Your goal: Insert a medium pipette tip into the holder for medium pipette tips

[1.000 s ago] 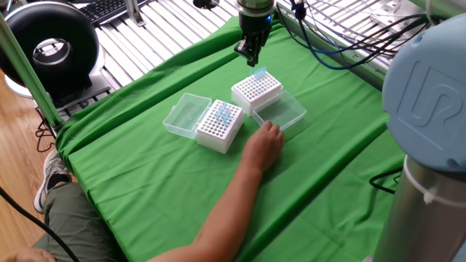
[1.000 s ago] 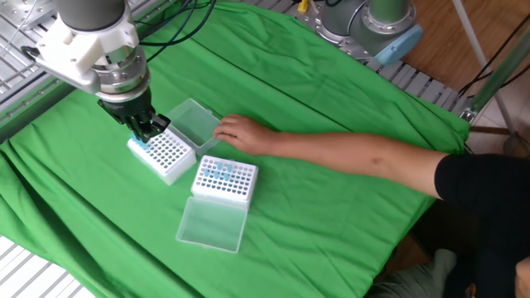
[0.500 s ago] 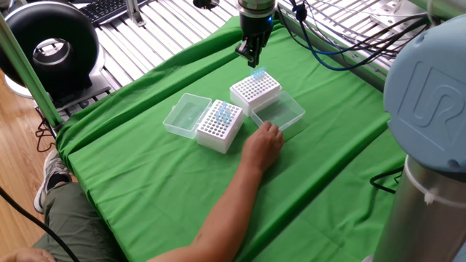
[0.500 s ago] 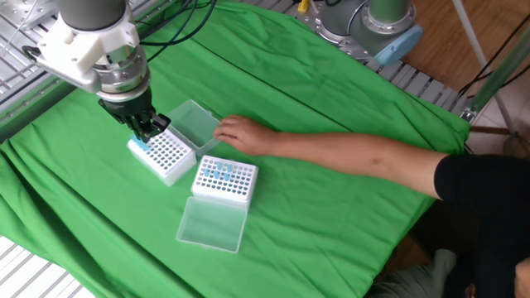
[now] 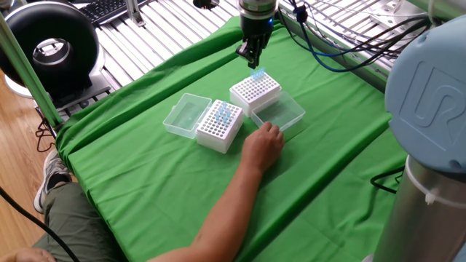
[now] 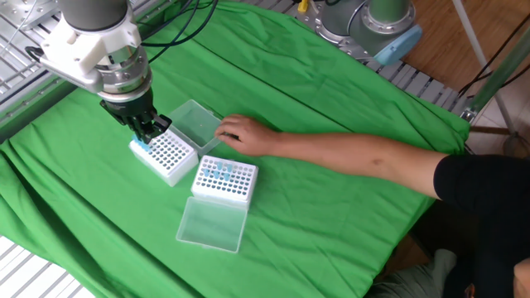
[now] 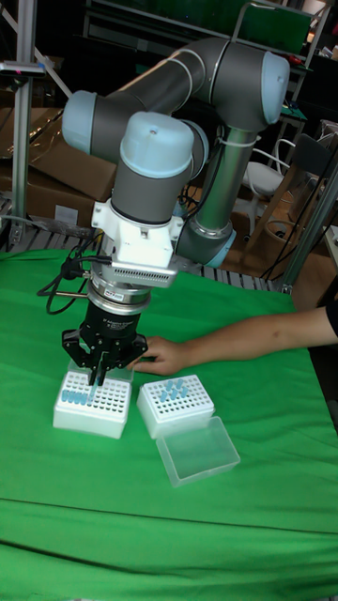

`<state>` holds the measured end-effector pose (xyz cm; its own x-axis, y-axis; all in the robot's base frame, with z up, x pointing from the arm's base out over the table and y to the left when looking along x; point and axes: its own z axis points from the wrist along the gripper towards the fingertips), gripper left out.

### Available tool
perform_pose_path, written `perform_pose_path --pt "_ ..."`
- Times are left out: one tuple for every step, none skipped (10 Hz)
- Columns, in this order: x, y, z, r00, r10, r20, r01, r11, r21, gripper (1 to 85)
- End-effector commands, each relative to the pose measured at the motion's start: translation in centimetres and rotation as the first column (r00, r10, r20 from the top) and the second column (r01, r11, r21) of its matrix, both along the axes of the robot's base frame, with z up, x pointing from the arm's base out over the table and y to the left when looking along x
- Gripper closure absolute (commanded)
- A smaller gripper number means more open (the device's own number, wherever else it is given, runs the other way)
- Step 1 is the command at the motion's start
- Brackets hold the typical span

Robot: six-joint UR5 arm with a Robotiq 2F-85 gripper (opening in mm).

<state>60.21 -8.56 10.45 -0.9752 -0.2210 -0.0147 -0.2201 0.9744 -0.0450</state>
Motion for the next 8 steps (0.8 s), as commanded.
perform_pose_path --pt "-0.1 0.1 -0.4 0.999 0.050 0.000 -0.050 0.999 0.019 69.0" --pt "0.0 0.1 -0.6 0.998 0.064 0.006 -0.064 0.998 0.025 64.7" --pt "-0.2 -0.2 -0.9 0.996 0.084 0.004 -0.084 0.996 0.026 58.7" --pt "-0.2 -0.2 -1.0 0.996 0.086 0.009 -0.086 0.996 0.029 56.0" --pt "-0.3 0.1 -0.9 0.998 0.067 0.007 -0.068 0.997 0.038 55.3" --pt "-0.8 1.4 -0.5 1.000 0.023 -0.015 -0.022 0.997 0.069 55.0" --pt "-1.1 2.4 -0.2 1.000 -0.007 -0.025 0.009 0.997 0.070 56.0" --pt "-1.2 3.7 0.0 0.999 -0.036 -0.032 0.038 0.997 0.073 56.0"
